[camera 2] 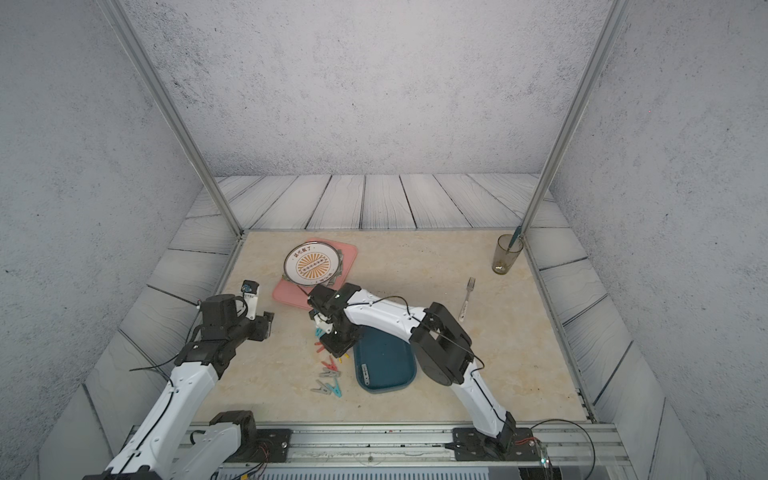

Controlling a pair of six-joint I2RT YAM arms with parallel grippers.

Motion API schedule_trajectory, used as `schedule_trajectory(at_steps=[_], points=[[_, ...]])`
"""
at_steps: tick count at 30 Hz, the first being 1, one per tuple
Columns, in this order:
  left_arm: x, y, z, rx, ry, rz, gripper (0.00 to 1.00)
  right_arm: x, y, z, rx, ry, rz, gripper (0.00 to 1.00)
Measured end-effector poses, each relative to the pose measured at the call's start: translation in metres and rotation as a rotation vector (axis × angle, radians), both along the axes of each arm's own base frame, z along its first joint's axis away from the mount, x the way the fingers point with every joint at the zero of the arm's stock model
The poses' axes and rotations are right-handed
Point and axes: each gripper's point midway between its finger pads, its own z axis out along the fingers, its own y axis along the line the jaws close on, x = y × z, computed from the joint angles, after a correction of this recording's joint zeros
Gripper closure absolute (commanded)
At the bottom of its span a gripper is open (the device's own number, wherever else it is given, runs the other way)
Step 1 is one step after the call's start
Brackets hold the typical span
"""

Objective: Take the clothespins out of the storage box
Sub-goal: Place the clothespin at the center of the board.

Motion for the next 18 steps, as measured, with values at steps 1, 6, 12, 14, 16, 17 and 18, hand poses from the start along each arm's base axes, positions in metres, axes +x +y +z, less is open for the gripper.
schedule_trajectory(at_steps=[1, 6, 12, 14, 16, 17, 18], points=[[0.0, 0.0, 0.0, 0.0, 0.0, -0.001, 0.32, 0.007, -0.008, 0.011, 0.012, -0.014, -0.027, 0.7], [0.0, -0.001, -0.001, 0.001, -0.004, -0.008, 0.31, 0.028, -0.042, 0.042, 0.033, -0.07, -0.119, 0.69], [0.0, -0.001, -0.004, 0.005, -0.001, -0.013, 0.31, 0.0, -0.065, 0.007, -0.056, 0.018, -0.112, 0.65], [0.0, -0.001, -0.004, 0.007, -0.001, -0.014, 0.31, -0.01, -0.071, -0.005, -0.079, 0.058, -0.114, 0.63], [0.0, -0.001, -0.004, 0.008, -0.001, -0.016, 0.31, -0.02, -0.075, -0.014, -0.088, 0.098, -0.112, 0.61], [0.0, -0.001, -0.004, 0.01, -0.001, -0.017, 0.31, -0.024, -0.076, -0.017, -0.088, 0.117, -0.113, 0.6], [0.0, -0.001, -0.004, 0.01, -0.001, -0.017, 0.31, -0.028, -0.076, -0.02, -0.084, 0.139, -0.109, 0.58]])
